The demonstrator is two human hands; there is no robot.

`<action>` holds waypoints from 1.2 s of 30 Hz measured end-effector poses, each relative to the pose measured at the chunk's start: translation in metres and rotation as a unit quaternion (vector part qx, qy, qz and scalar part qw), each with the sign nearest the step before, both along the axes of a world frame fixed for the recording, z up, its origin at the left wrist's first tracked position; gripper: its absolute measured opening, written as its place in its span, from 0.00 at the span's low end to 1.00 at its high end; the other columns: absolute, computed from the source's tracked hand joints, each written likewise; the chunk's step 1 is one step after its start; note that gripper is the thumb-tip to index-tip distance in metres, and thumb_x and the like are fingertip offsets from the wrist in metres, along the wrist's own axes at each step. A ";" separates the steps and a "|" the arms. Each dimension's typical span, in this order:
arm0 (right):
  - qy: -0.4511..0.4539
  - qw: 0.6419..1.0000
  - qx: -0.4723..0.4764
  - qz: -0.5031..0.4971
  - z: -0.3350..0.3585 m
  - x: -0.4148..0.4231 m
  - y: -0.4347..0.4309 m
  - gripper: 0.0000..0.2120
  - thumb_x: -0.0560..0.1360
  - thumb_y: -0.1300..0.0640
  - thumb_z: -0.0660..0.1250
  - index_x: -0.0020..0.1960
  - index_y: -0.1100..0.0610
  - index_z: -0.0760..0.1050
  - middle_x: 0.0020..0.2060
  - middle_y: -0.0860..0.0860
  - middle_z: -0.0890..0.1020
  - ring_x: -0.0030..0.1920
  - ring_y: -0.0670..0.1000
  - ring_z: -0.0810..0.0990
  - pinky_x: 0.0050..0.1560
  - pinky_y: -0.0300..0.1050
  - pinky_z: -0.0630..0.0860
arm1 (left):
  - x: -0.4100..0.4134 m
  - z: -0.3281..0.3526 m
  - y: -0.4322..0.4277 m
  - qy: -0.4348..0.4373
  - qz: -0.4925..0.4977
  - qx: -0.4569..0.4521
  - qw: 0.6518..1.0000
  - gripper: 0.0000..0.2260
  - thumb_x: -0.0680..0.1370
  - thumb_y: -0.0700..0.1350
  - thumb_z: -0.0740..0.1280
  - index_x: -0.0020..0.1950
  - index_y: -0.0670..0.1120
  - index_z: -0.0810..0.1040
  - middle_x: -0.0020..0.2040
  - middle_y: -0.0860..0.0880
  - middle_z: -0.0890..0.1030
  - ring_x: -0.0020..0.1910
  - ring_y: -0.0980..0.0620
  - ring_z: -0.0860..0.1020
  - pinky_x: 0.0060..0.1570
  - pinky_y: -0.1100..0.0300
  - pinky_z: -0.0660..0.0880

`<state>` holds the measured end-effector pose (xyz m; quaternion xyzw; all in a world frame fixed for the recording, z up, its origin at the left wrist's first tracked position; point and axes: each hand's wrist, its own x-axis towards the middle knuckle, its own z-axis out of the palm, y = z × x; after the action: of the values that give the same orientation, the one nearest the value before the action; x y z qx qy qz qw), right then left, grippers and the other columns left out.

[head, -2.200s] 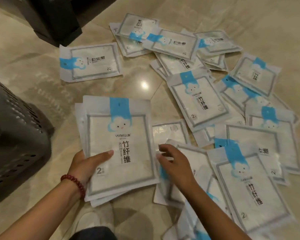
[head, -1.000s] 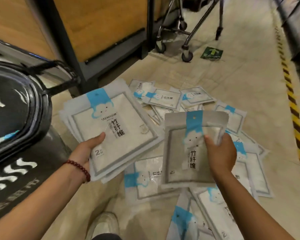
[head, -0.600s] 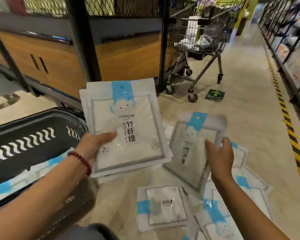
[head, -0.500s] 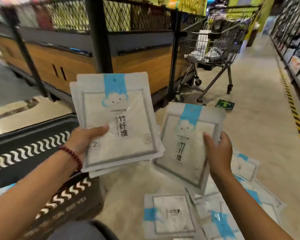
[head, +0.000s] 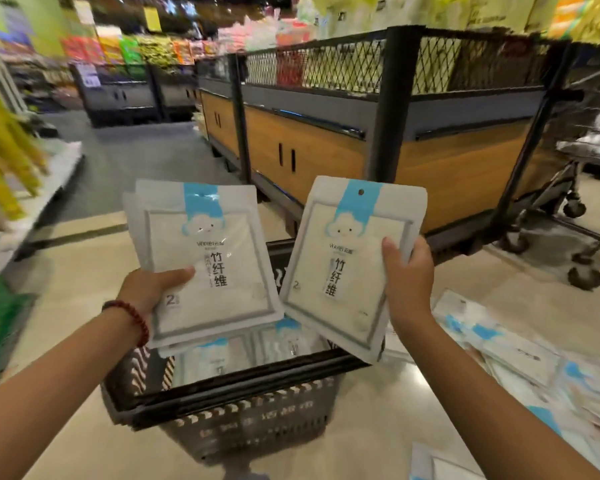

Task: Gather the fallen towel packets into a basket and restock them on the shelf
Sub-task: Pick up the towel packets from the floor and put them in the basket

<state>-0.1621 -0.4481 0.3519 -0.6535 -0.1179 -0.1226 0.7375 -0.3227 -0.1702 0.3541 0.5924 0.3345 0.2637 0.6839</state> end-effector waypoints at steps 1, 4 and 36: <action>0.000 1.000 -0.004 0.010 -0.002 0.003 0.016 0.03 0.78 0.57 0.63 0.49 0.48 0.71 0.41 0.43 0.78 0.38 0.35 0.79 0.30 0.27 0.72 | 0.001 -0.010 0.012 0.003 0.005 -0.012 1.000 0.09 0.69 0.37 0.73 0.48 0.43 0.80 0.44 0.46 0.83 0.37 0.51 0.82 0.36 0.59 0.76; -0.003 0.999 -0.039 0.037 -0.018 0.013 0.060 0.03 0.78 0.56 0.61 0.48 0.49 0.70 0.40 0.44 0.79 0.38 0.35 0.79 0.30 0.29 0.72 | 0.011 -0.046 0.038 0.026 -0.002 -0.053 0.998 0.12 0.70 0.36 0.72 0.53 0.42 0.80 0.49 0.44 0.83 0.48 0.44 0.81 0.50 0.49 0.76; 0.080 0.930 -0.309 0.183 -0.089 0.049 0.215 0.02 0.78 0.56 0.62 0.49 0.50 0.72 0.45 0.49 0.80 0.45 0.49 0.81 0.43 0.47 0.80 | 0.053 -0.149 0.124 0.539 -0.257 0.523 0.609 0.13 0.77 0.51 0.60 0.59 0.49 0.74 0.53 0.49 0.78 0.51 0.49 0.76 0.49 0.55 0.75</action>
<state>-0.1129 -0.2334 0.2624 -0.8237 -0.2081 0.1101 0.5158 -0.2702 -0.0466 0.2054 0.9461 0.2816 -0.1596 -0.0057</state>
